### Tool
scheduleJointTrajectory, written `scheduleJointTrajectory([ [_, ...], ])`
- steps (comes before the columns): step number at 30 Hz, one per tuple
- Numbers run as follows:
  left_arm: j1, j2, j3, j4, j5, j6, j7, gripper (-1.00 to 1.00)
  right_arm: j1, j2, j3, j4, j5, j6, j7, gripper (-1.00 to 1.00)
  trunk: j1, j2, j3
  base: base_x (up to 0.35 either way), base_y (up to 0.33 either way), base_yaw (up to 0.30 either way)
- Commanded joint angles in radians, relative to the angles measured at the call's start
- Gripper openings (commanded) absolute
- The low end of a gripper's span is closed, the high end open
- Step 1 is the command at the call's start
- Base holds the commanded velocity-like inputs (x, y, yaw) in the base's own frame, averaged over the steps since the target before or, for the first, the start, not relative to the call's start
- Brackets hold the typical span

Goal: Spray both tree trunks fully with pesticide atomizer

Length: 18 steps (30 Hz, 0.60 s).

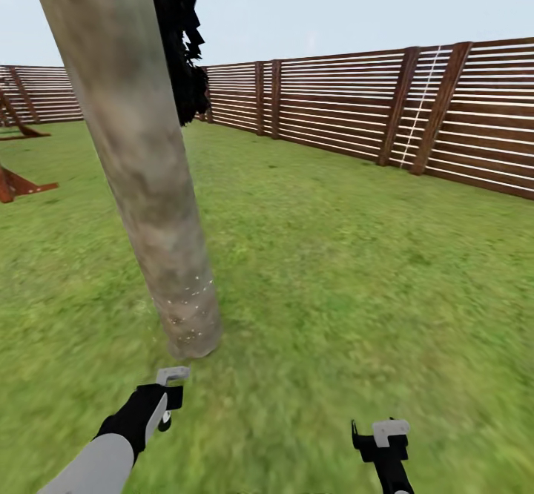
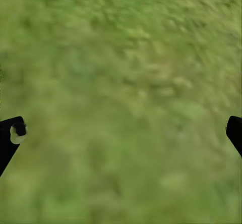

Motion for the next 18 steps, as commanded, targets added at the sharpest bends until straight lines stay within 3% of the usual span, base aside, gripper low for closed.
scheduleJointTrajectory([
  [1, -0.001, -0.002, 0.008, -0.003, -0.010, 0.005, -0.002, -1.00, 0.000, 0.000, 0.005, 0.000, 0.009, 0.001, -0.011, 1.00, 0.000, 0.000, -0.001, -0.015, -0.276, 0.276],
  [4, -0.001, -0.004, 0.008, -0.004, -0.009, 0.005, -0.002, -1.00, 0.000, 0.000, 0.005, 0.000, 0.009, 0.001, -0.010, 1.00, 0.000, 0.000, -0.001, 0.151, -0.248, 0.186],
  [10, -0.001, -0.006, 0.008, -0.004, -0.009, 0.005, -0.002, -1.00, 0.000, 0.000, 0.005, 0.000, 0.009, 0.001, -0.011, 1.00, 0.000, 0.000, -0.001, 0.199, -0.212, 0.012],
  [18, -0.001, -0.006, 0.009, -0.005, -0.009, 0.005, -0.001, -1.00, 0.000, 0.000, 0.005, 0.001, 0.010, 0.001, -0.010, 1.00, 0.000, 0.000, -0.001, 0.014, -0.273, 0.000],
])
